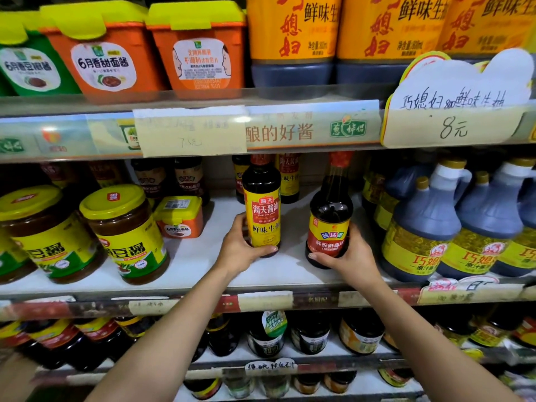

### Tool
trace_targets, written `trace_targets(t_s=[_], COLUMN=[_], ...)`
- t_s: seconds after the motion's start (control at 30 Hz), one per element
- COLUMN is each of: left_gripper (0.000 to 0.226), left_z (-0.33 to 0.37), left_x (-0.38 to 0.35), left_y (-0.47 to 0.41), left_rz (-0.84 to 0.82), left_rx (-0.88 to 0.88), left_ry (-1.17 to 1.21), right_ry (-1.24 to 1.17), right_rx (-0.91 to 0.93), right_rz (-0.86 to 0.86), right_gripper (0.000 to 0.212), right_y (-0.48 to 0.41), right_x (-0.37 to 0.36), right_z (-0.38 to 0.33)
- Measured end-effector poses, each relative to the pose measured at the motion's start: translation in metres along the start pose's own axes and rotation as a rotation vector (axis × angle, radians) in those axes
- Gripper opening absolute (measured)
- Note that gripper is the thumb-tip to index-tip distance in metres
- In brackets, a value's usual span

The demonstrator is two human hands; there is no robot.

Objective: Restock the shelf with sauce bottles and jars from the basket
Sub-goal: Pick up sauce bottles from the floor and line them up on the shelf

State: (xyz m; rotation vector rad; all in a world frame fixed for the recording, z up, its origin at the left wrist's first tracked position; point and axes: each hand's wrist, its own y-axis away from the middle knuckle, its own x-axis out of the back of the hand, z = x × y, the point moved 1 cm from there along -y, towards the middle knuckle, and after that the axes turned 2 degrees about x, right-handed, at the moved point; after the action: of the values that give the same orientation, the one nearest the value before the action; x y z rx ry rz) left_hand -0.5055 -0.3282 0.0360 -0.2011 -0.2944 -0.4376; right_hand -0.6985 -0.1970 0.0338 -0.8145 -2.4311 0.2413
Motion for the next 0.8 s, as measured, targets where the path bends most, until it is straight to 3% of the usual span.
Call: trace_targets(t_s=[0.17,0.37,0.8], left_gripper=[0.070,0.076,0.074], left_z=[-0.003,-0.003,-0.018], left_x=[0.001,-0.003,-0.004], left_y=[-0.002,-0.004,-0.006], left_rz=[-0.120,-0.081,-0.108], left_rx=[0.019,-0.006,0.001], left_ry=[0.119,0.028,0.078], right_ry=[0.028,0.027,-0.040], right_rx=[0.012,-0.032,-0.167], right_rz=[0.006,0.004,0.059], right_gripper=[0.078,0.077,0.079], right_y=[0.003,0.000,-0.076], right_x=[0.000,0.001,-0.009], right_z=[-0.001,0.002,0.013])
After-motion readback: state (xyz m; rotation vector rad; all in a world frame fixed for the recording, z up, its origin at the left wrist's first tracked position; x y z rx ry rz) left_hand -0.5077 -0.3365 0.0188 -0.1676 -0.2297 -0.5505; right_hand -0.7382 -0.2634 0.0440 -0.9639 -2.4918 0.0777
